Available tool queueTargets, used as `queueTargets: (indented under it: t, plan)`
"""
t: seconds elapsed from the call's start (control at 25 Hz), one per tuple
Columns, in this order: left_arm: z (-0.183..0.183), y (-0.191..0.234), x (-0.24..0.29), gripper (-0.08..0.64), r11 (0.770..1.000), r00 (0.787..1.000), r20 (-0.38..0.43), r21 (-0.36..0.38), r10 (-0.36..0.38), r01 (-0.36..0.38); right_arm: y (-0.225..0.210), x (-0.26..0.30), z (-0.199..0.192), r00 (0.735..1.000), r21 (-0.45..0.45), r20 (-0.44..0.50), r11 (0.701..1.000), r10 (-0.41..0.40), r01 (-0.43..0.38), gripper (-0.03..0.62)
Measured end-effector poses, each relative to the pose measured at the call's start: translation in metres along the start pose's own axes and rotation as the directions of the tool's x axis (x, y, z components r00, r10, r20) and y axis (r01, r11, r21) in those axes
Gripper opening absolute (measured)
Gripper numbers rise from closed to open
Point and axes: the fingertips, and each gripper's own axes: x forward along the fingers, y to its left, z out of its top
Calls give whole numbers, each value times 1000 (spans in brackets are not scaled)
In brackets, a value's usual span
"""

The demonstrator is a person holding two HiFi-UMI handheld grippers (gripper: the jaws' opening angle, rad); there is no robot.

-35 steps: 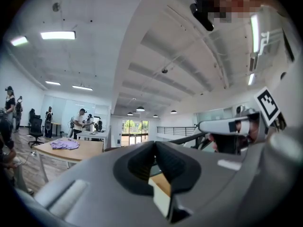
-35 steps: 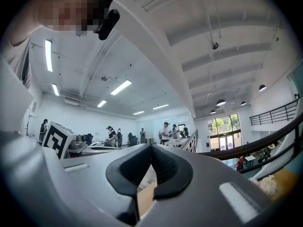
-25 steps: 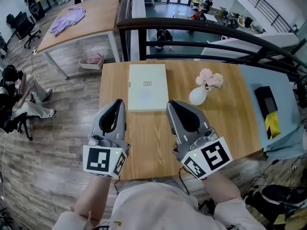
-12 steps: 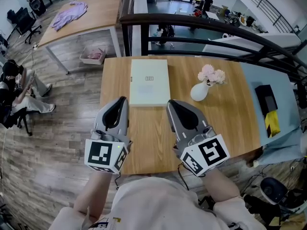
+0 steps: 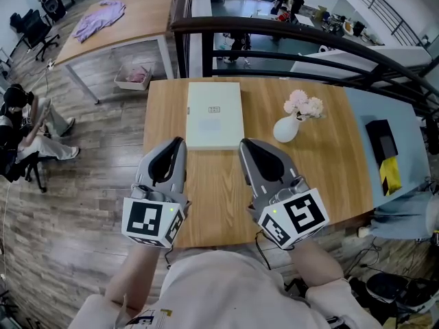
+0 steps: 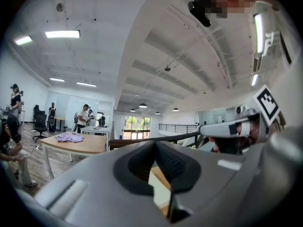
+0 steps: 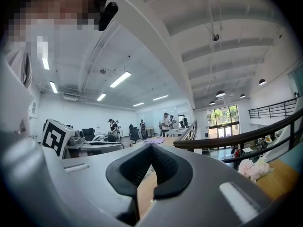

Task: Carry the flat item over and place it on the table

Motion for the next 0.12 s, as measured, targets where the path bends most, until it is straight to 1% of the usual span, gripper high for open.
queueTargets:
  t: [0.12]
  plan:
    - [0,-2,2,3,1000,1000,-5,4,-7,7,-1,1,0,1000,-3,-2,1000,1,-1,0]
